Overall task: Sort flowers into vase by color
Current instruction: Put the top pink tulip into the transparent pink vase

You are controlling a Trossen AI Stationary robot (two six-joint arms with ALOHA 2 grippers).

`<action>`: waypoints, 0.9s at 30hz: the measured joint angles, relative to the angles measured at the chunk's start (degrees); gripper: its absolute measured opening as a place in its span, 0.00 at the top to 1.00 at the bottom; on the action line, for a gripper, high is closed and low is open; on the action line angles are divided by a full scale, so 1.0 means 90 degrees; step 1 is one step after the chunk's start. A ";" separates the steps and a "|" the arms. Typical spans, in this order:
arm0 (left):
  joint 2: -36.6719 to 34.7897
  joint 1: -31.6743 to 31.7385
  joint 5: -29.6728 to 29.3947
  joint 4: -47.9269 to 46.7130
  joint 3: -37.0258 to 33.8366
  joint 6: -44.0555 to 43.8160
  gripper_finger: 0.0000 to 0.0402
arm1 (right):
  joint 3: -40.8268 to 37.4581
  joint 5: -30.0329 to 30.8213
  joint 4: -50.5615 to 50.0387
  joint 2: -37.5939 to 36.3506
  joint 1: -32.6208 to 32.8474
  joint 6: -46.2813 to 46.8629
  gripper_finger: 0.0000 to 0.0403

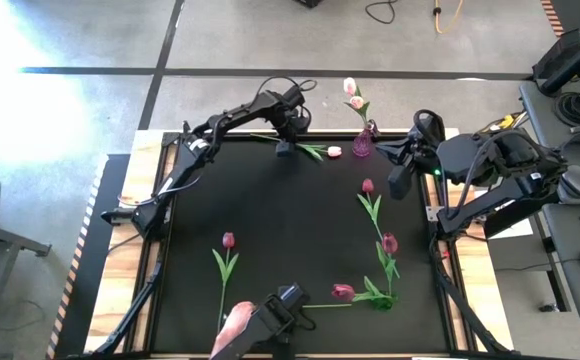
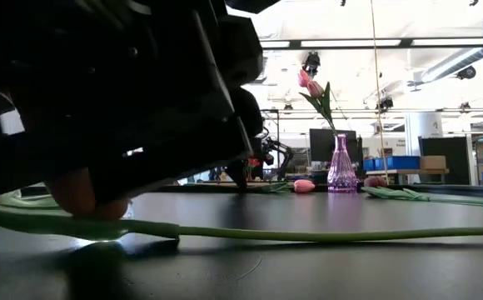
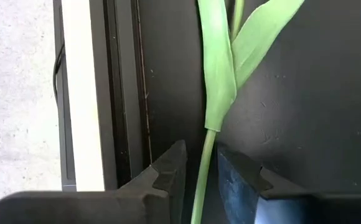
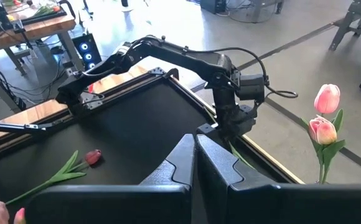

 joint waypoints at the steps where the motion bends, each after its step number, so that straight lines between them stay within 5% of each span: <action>1: -0.0004 -0.0002 -0.0020 0.0010 0.0000 0.0029 0.86 | 0.0001 0.0000 0.0001 -0.0001 0.0000 0.0000 0.98; 5: -0.0012 0.0002 -0.0062 0.0024 0.0000 0.0058 0.98 | 0.0001 0.0000 0.0002 -0.0005 -0.0002 -0.0002 0.98; 13: -0.0228 0.0013 0.0052 -0.0171 0.0146 -0.0047 1.00 | 0.0001 0.0000 0.0007 -0.0007 0.0000 -0.0109 0.98; 27: -0.1443 0.0470 0.1771 -0.0436 0.0143 -0.0945 1.00 | 0.0040 -0.0060 -0.0026 -0.0048 0.0000 -0.0579 0.98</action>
